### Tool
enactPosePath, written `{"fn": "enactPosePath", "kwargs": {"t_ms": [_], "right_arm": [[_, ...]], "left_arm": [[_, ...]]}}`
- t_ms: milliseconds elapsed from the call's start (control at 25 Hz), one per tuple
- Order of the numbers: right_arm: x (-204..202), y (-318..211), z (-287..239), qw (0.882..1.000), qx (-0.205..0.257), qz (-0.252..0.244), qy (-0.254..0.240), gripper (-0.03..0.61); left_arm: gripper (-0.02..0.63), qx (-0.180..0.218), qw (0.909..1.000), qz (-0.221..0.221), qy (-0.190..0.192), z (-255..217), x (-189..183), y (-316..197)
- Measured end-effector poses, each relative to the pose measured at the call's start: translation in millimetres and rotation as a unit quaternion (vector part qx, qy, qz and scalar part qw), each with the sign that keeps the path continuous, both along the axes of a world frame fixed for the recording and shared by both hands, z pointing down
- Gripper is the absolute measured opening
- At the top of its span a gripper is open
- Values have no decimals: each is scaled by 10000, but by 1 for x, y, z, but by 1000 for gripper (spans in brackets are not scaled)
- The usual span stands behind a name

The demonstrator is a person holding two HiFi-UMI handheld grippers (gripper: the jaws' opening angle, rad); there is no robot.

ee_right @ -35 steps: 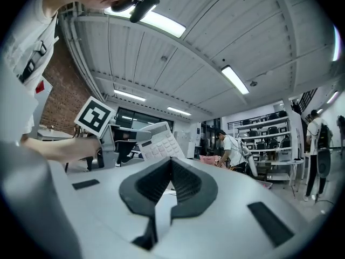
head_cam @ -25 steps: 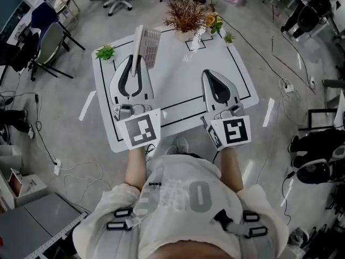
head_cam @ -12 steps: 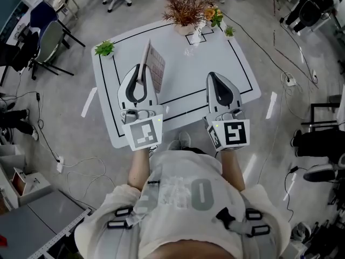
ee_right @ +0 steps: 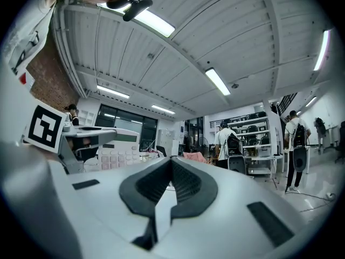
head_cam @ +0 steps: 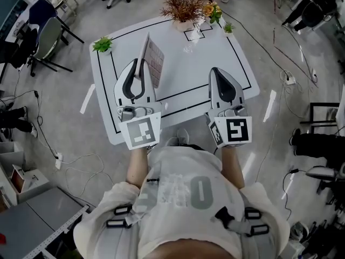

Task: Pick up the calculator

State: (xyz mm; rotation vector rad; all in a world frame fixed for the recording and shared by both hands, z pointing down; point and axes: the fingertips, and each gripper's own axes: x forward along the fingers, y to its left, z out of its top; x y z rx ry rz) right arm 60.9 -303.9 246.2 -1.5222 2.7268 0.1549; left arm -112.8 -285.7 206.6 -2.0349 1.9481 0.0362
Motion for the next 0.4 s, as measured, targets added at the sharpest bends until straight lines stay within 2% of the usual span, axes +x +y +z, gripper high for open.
{"fn": "enactPosePath", "kwargs": {"t_ms": [400], "right_arm": [[5,-3,-3,10000,29,42,-8,6]], "left_arm": [[60,85,9999,3,-67,-8,2,0]]}}
